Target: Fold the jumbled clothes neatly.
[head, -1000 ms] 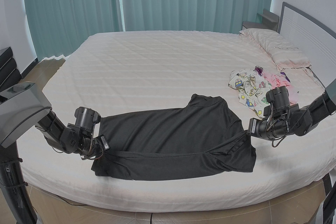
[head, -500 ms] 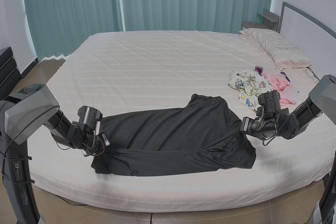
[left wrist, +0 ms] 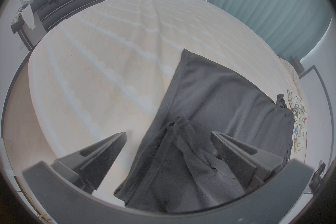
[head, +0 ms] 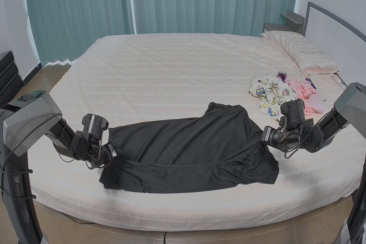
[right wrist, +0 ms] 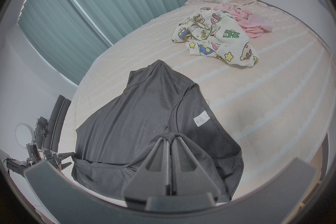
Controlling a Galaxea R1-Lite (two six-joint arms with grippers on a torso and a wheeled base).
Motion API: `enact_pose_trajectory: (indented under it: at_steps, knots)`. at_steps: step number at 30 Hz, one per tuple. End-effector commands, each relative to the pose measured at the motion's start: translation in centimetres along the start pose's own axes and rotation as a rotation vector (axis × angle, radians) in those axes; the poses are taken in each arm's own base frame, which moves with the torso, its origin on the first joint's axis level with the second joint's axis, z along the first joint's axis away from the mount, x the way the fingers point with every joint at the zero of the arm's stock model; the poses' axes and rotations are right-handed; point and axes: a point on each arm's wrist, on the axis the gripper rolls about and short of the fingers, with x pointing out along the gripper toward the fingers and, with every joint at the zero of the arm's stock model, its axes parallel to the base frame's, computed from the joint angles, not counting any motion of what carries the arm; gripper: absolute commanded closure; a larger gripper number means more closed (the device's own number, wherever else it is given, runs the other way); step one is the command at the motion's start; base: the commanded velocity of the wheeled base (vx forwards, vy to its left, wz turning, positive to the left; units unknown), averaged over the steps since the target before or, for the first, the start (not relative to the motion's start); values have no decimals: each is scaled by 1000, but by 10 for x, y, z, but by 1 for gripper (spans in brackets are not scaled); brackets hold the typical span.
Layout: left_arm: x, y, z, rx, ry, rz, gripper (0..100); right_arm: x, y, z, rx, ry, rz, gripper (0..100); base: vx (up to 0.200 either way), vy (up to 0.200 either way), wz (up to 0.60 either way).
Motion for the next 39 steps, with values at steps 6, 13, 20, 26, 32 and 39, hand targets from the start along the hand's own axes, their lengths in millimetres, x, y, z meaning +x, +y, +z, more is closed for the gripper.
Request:
enact_pose_trajectory:
  at_steps: [6, 13, 20, 26, 32, 39]
  knots:
    - [-53, 25, 2, -41, 7, -29, 0, -33, 4, 5, 31, -9, 45, 100, 0, 0, 0]
    - [-76, 52, -38, -64, 107, -98, 0, -64, -5, -13, 35, 53, 80, 100, 0, 0, 0]
    - [-70, 65, -63, -99, 107, -110, 0, -76, -17, -38, 20, 135, 39, 100, 0, 0, 0]
    - [-62, 69, -70, -110, 108, -113, 0, -81, -28, -55, -27, 241, -23, 0, 0, 0, 0]
    - [-59, 69, -73, -107, 117, -109, 0, -81, -30, -50, -10, 228, -27, 0, 0, 0, 0]
    - [-59, 67, -71, -111, 134, -166, 0, -57, -41, -61, 79, 252, -59, 0, 0, 0, 0]
